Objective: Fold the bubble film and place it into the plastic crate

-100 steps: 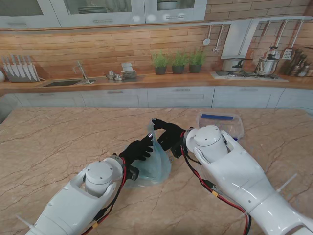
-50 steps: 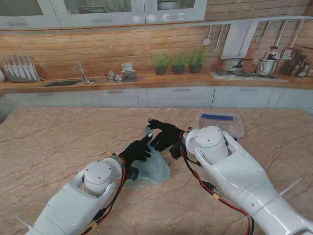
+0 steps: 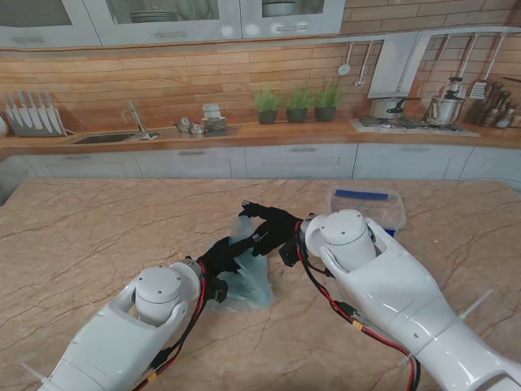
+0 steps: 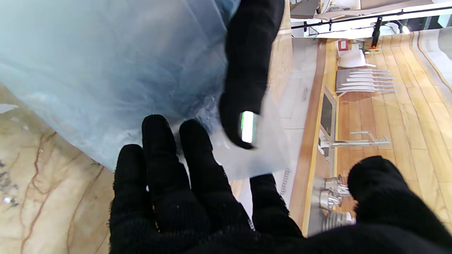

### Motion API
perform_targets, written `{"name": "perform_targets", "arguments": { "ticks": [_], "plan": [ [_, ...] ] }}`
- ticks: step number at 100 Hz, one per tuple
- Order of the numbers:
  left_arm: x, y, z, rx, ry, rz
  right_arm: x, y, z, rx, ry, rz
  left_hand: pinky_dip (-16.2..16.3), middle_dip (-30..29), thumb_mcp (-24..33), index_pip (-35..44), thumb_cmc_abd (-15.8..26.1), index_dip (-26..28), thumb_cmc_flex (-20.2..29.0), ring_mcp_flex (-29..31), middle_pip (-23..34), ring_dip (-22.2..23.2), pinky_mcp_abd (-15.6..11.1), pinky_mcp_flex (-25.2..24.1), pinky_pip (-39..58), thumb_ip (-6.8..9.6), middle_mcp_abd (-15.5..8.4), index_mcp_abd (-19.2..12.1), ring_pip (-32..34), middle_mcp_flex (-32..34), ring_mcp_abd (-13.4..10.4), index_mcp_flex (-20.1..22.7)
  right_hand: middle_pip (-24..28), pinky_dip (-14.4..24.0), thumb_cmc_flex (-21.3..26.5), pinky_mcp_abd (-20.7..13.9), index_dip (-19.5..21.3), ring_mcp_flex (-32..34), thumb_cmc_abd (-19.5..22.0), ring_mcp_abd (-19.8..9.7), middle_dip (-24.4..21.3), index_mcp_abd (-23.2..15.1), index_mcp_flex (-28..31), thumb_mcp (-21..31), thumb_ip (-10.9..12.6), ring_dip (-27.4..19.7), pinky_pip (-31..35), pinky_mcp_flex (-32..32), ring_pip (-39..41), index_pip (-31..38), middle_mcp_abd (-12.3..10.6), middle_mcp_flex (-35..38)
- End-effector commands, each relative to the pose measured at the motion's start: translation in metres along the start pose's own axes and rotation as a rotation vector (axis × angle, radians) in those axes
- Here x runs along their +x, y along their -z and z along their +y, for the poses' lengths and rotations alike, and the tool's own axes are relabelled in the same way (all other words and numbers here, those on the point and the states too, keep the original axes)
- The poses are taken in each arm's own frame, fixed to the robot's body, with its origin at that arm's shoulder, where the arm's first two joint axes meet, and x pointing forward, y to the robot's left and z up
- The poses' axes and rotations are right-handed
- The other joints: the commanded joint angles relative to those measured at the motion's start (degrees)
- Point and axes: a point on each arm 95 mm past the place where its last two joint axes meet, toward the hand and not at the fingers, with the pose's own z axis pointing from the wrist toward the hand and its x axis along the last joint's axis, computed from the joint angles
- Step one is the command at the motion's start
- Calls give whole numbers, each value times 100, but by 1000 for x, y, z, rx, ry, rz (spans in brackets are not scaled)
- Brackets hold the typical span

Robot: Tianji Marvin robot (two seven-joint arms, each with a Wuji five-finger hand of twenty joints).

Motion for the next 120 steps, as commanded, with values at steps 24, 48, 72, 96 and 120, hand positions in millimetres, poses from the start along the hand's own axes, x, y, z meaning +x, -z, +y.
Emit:
{"name": "perform_targets", "arguments": {
  "ticks": [24,48,72,96,120],
  "plan": [
    [0,3,5,18,83,-12,5,15,7,-76,51,55,180,121,3671,239,-58,268,-477,254,239,283,-23,121,1168,777,-193,-370,591,286,14,377,-187,112,88,72,-47,76,-174,100,-97,-280,7,47,136,-81,-62,100,-67,187,-356,29],
    [2,6,10,72,140,-39,0,30,13,-176,66,49,609,435,3854,1368,95,880,82,747,777,1208,14,449,2732,896,-314,-525,2034,700,66,346,21,147,195,247,-13,363,-323,212,-5,-244,376,145,164,17,102,443,224,357,-288,255],
    [5,10,13,126,218,-57,-10,44,18,-239,103,-8,761,995,3782,3176,-217,1648,1073,1472,1524,1435,103,1288,3476,812,-605,-812,2969,858,-139,-457,460,109,523,304,192,522,-621,166,193,35,1147,280,162,151,225,658,744,551,66,106],
    [9,13,17,206,404,-47,-21,46,18,-226,91,-90,695,2293,4258,4192,-936,2117,2379,2379,1934,1564,80,2118,3865,-258,-752,-936,3056,1296,-382,-610,941,36,1123,339,422,598,-1117,65,368,534,1522,374,218,193,345,843,1081,393,226,-102],
    [11,12,17,323,502,-31,-29,33,15,-192,43,-141,747,2775,4156,4762,-1032,2522,2683,2499,2234,1678,117,2300,4059,-593,-882,-1073,3424,1489,-542,-688,699,-284,1323,194,568,-160,-1595,-143,259,565,1159,725,189,-340,229,767,261,-146,203,-987]
  ]
}}
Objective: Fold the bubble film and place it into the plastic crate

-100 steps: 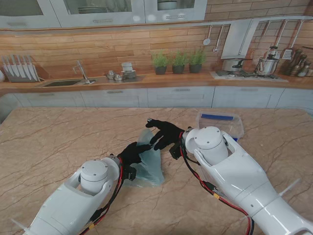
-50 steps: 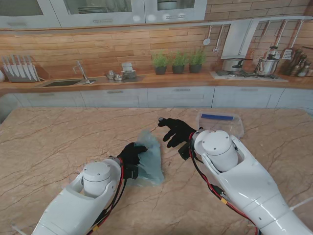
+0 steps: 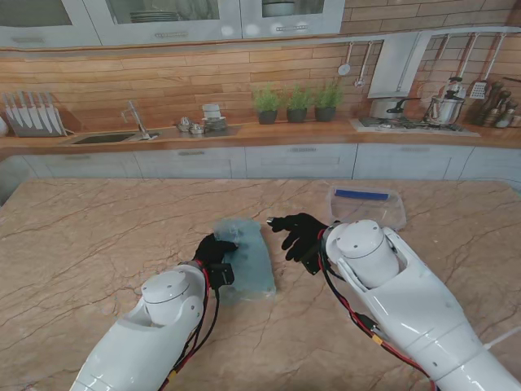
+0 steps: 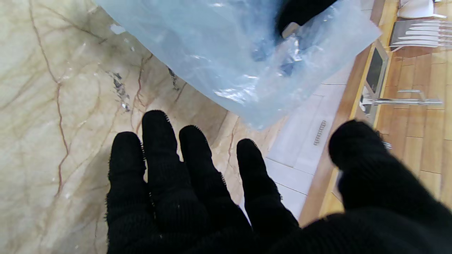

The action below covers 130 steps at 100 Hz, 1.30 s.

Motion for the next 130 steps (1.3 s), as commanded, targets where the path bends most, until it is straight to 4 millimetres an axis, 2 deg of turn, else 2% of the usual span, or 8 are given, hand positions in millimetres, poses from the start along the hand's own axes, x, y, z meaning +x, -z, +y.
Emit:
{"name": "perform_targets", "arguments": {
  "ticks": [1,46,53,94,106,109,115,130],
  "plan": [
    [-1,1,6,-8,35,5,-1,-6,-6,24,-29,-13,107,168,20,303,-268,147,442,221,295,130,39,104,338,-213,-209,-256,201,184,-187,-102,-98,-143,185,-79,64,-293,-281,-110,-26,-43,-188,124,180,-191,81,11,-247,-152,13,-304],
    [4,5,8,33,113,39,1,-38,-20,102,-126,-100,-32,227,173,374,-278,228,437,183,371,186,-10,61,267,-233,-274,-272,179,44,-255,-260,-361,-445,93,-304,227,-1270,-720,-307,-161,-496,-1046,346,101,-586,-208,-394,-739,-148,-68,-1333],
    [4,4,9,30,112,46,2,-41,-23,111,-145,-111,-375,133,271,367,-315,221,416,158,402,234,6,24,345,-256,-296,-293,65,-32,-262,-300,-427,-452,43,-216,216,-1364,-797,-244,-197,-585,-1155,353,93,-612,-232,-472,-784,-95,-129,-1447],
    [5,4,14,35,162,88,8,-59,-36,173,-267,-187,-638,51,331,421,-398,246,481,138,441,225,23,10,283,-322,-402,-394,-41,-108,-337,-352,-529,-626,62,520,-59,-1352,-1525,78,-285,-873,-1781,696,19,-660,-241,-194,-876,290,-354,-2047],
    [5,4,15,42,169,99,9,-62,-39,188,-288,-205,-704,34,330,444,-387,259,488,139,460,225,-2,9,262,-334,-446,-433,-68,-127,-387,-374,-416,-745,108,655,-268,-888,-1669,261,-266,-837,-1907,915,-18,-603,52,110,-668,450,-300,-2016],
    [4,3,15,44,171,102,9,-62,-39,192,-300,-207,-721,33,323,455,-384,264,490,140,471,228,-8,9,259,-339,-465,-454,-74,-126,-393,-380,-367,-1214,125,693,-556,-761,-1701,287,-262,-822,-1936,989,-35,-569,487,101,-613,602,-279,-1999],
    [3,2,16,52,167,108,10,-62,-40,194,-329,-210,-757,28,313,476,-382,274,498,132,482,230,-22,-6,232,-346,-478,-479,-94,-130,-405,-379,-294,-1280,199,696,-619,-524,-1749,327,-230,-780,-1930,1054,-32,-537,784,192,-515,625,-231,-1932],
    [-4,-5,19,87,111,118,10,-60,-39,211,-384,-206,-815,33,264,541,-369,304,546,96,530,254,-48,-42,167,-373,-557,-563,-146,-159,-456,-425,-14,-1697,358,500,-737,66,-1919,172,-100,-554,-1787,1349,-62,-429,1698,332,-238,728,43,-1264]
  ]
}}
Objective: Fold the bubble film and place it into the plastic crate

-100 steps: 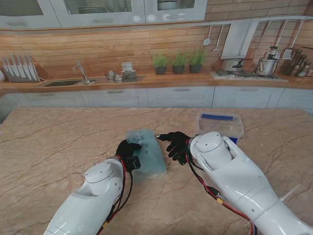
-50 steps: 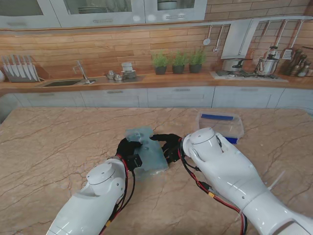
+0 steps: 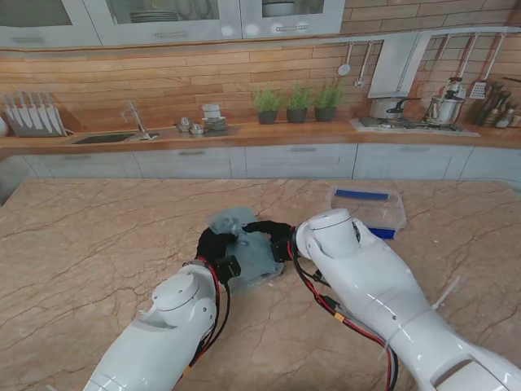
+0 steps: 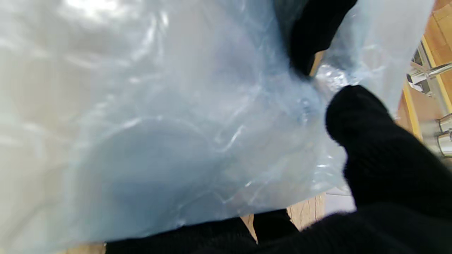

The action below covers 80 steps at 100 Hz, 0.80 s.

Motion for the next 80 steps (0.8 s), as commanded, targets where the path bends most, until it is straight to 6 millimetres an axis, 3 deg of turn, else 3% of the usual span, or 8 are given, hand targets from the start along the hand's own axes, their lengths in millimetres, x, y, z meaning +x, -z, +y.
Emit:
{"name": "perform_targets", "arguments": {
  "ticks": [1,27,43,49,53,59,67,80],
  "plan": [
    [-8,-3,4,15,-25,-2,-2,0,-5,13,1,-1,-84,-47,119,236,-264,104,456,92,249,163,-45,-13,90,-249,-277,-308,-60,-105,-215,-141,276,-154,148,19,-88,402,-405,-75,134,111,98,195,-58,123,481,146,183,95,201,456],
    [-14,-9,5,41,-71,5,-1,4,-3,-10,-27,20,-410,-371,617,288,-621,62,467,-54,402,216,78,-195,-176,-464,-385,-403,-425,-416,-253,-328,695,-160,613,-738,152,1252,-657,-778,359,481,1577,1054,-91,927,1889,518,1500,147,220,1512],
    [-15,-11,5,69,-103,30,0,6,-2,-48,-62,18,-547,-557,595,240,-626,13,467,-292,362,161,-14,-487,-404,-481,-447,-426,-681,-681,-282,-515,909,-17,1028,-877,479,1839,-923,-998,441,333,2768,1933,-137,1244,2522,982,2114,301,62,2308],
    [-17,-13,5,75,-143,43,0,6,-1,-57,-67,20,-546,-627,460,203,-601,-37,463,-357,371,168,-86,-571,-434,-473,-453,-422,-764,-767,-286,-579,1036,134,1182,-984,766,2097,-1000,-1161,485,69,3150,2248,-164,1391,2773,1189,2420,591,-140,2697],
    [-18,-13,5,77,-177,53,0,6,-1,-67,-74,24,-532,-622,331,174,-626,-95,426,-384,369,188,-149,-610,-456,-386,-449,-417,-840,-804,-283,-602,1104,230,1276,-1041,925,2236,-1093,-1250,504,-80,3315,2427,-172,1464,2887,1297,2580,766,-252,2917],
    [-21,-14,5,72,-227,69,1,6,-1,-80,-85,29,-474,-511,117,121,-626,-187,304,-411,259,218,-264,-656,-506,-196,-438,-408,-970,-821,-283,-635,1040,397,1525,-1183,758,2509,-1403,-1360,341,-385,3546,2568,-631,1401,3001,1496,2766,1230,-508,3458],
    [-22,-14,7,47,-249,77,2,6,-2,-90,-91,35,-430,-473,-5,23,-630,-265,197,-496,142,217,-377,-741,-586,-95,-436,-389,-1088,-867,-265,-653,991,444,1681,-1238,692,2640,-1540,-1399,309,-511,3608,2636,-754,1399,3037,1615,2809,1430,-607,3666],
    [-23,-12,9,16,-287,97,3,6,-2,-119,-100,44,143,-493,80,-374,-684,-565,-418,-771,-30,231,-540,-939,-853,53,-391,-306,-1221,-1100,-259,-721,917,537,1978,-1297,576,2863,-1774,-1474,297,-749,3828,2824,-882,1419,3113,1797,2970,1832,-788,4141]
  ]
}}
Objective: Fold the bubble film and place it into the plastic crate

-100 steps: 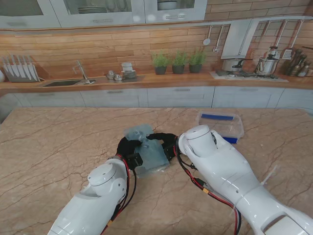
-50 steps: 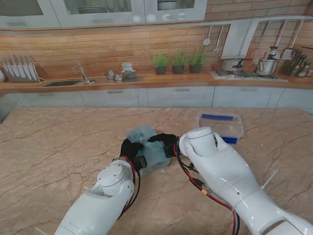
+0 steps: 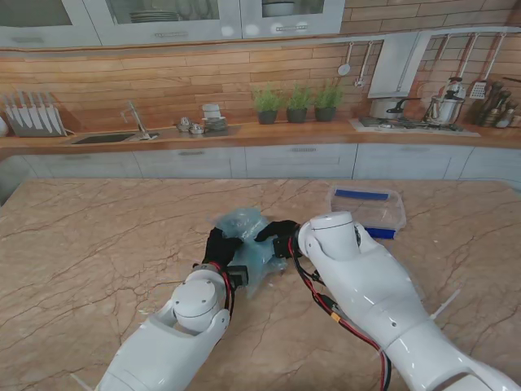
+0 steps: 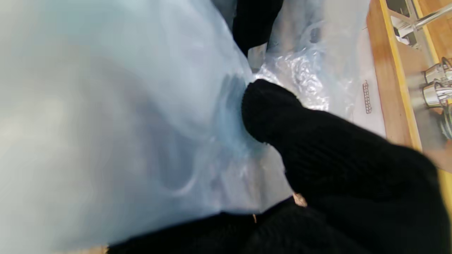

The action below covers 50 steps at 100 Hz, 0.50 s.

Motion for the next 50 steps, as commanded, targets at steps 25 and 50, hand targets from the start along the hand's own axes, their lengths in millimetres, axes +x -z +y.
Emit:
{"name": "perform_targets", "arguments": {
  "ticks": [25,50],
  "plan": [
    [-4,2,-5,-45,-212,106,4,6,-4,-96,28,95,413,-662,-1088,-1548,-142,-824,-2372,-1463,-564,-882,-80,-904,-802,591,-32,39,-135,-1034,-160,-429,202,368,396,-196,-161,140,-374,8,78,-628,386,374,-185,223,508,-139,652,765,-138,380],
    [7,4,-31,-40,-342,202,5,22,13,-217,132,259,399,-809,-1813,-1967,-416,-880,-2736,-1974,-1051,-1155,-20,-1363,-1512,502,89,27,-873,-1213,-23,-172,319,313,384,-230,-174,93,-378,14,69,-676,402,430,-147,257,389,-338,835,819,-146,350]
  ]
}}
